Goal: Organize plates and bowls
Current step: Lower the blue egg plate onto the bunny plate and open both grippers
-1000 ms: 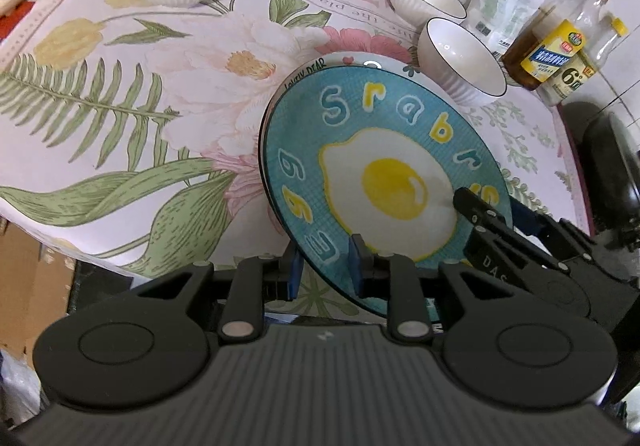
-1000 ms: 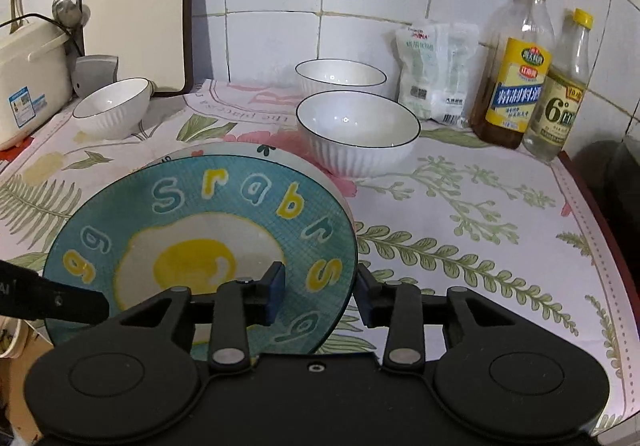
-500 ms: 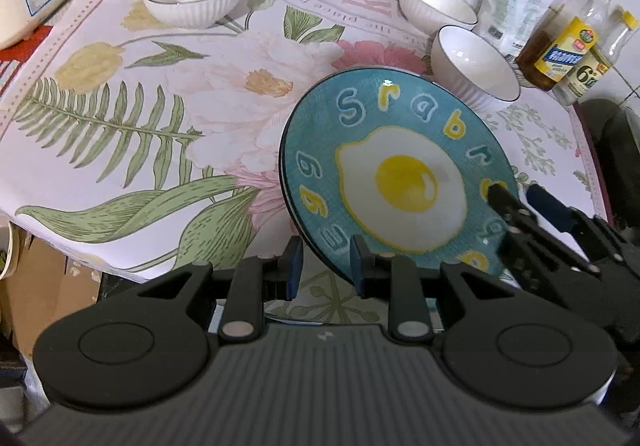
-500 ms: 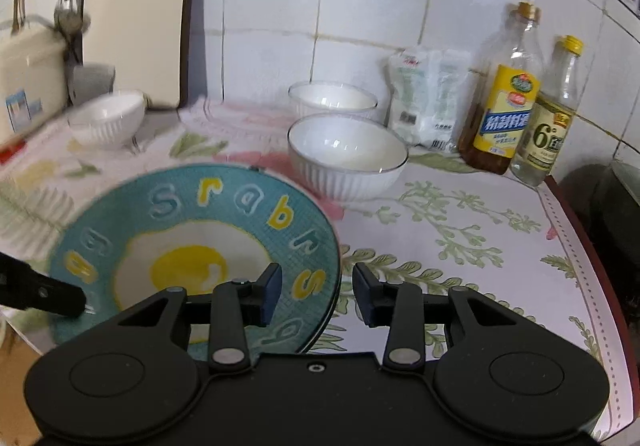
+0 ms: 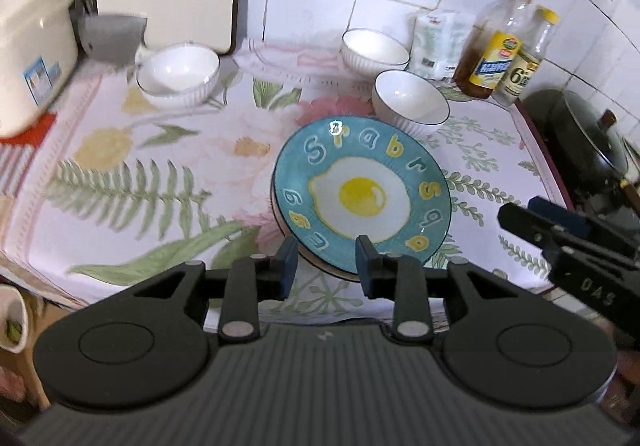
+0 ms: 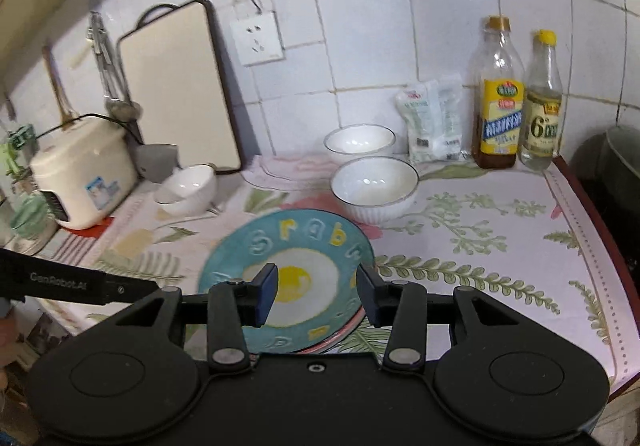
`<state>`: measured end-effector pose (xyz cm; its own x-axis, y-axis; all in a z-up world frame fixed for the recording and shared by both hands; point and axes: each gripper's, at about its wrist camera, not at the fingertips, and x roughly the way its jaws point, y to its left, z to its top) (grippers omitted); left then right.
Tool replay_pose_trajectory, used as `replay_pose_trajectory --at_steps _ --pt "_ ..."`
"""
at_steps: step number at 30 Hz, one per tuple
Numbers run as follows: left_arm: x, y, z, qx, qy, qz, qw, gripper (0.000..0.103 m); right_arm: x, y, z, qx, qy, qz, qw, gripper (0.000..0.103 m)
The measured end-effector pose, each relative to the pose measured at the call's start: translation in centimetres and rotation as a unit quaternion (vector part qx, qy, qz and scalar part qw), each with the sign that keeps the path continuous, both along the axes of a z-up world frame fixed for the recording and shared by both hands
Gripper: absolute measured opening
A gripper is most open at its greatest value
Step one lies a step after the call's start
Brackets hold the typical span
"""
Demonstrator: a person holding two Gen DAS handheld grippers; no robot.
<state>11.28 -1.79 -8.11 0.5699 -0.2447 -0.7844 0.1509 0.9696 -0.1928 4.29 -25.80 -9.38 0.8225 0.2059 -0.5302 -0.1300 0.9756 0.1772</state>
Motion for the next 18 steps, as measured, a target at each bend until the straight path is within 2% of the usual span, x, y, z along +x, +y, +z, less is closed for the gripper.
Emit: replay_pose_trajectory --at_steps 2,8,14,18 --pt "-0.7 0.4 0.9 0.002 -0.009 -0.005 0.9999 0.036 -0.8 0.2 0.8 -0.002 -0.006 0.007 1.000 0.061" --pt "-1.7 1.8 2.9 0.007 -0.024 -0.017 0.9995 0.044 -2.7 1.4 2.3 -0.003 -0.014 0.025 1.000 0.071" --pt "-1.8 3.0 3.5 0.003 -0.017 -0.016 0.9997 0.048 -4.0 3.4 3.2 -0.017 -0.037 0.060 0.997 0.071" --pt "-1.8 3.4 3.2 0.001 -0.014 -0.020 0.9997 0.050 -4.4 4.6 3.3 -0.022 -0.049 0.064 0.997 0.071"
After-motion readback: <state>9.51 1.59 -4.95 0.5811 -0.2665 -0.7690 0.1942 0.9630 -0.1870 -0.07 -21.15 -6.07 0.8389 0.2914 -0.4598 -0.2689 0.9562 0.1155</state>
